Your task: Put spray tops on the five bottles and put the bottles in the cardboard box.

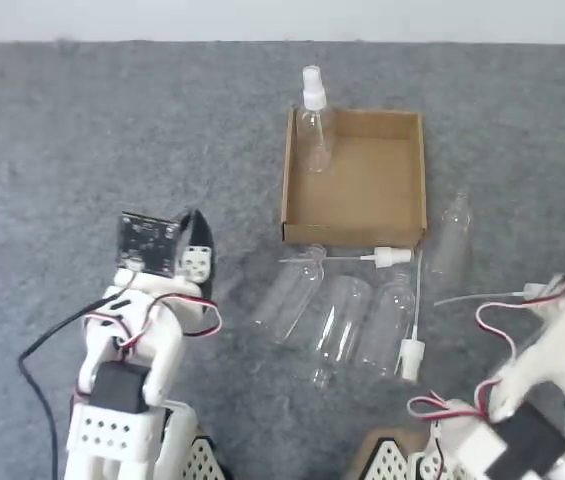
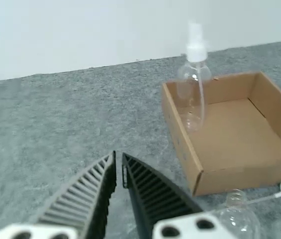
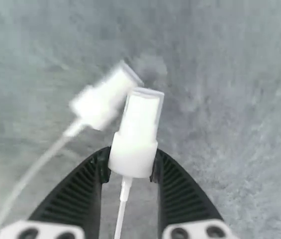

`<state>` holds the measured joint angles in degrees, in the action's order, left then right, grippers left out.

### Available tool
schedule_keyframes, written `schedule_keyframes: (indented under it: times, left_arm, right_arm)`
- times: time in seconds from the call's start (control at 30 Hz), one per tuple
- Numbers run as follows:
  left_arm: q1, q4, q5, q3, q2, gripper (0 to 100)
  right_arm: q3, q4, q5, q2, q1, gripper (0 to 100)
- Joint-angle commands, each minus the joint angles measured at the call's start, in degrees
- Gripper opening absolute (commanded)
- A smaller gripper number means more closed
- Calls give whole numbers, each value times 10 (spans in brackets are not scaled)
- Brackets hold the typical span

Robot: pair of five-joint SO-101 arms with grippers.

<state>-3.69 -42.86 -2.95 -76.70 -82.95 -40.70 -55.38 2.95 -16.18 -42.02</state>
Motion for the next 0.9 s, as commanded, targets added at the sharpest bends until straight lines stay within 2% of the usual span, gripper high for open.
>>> schedule_keyframes:
  times: [0.0,0.13,0.27,0.4,0.5,0.63,0.87]
  left_arm:
    - [54,-82,11,95,5,12]
    - [110,-107,54,105,6,12]
    - [153,-106,55,75,24,12]
    - [171,-104,55,49,56,12]
    - [170,-88,55,16,64,12]
    - [172,-8,55,-43,64,12]
    - [175,2,55,-51,64,12]
  right_arm:
    - [147,-148,5,-109,87,6]
    - [208,-215,-62,-184,220,9]
    - [237,-230,-111,-222,401,9]
    - [264,-222,-154,-200,583,9]
    - [290,-199,-170,-150,690,9]
    - [340,-145,-200,-58,779,9]
    - [404,-36,-259,101,840,7]
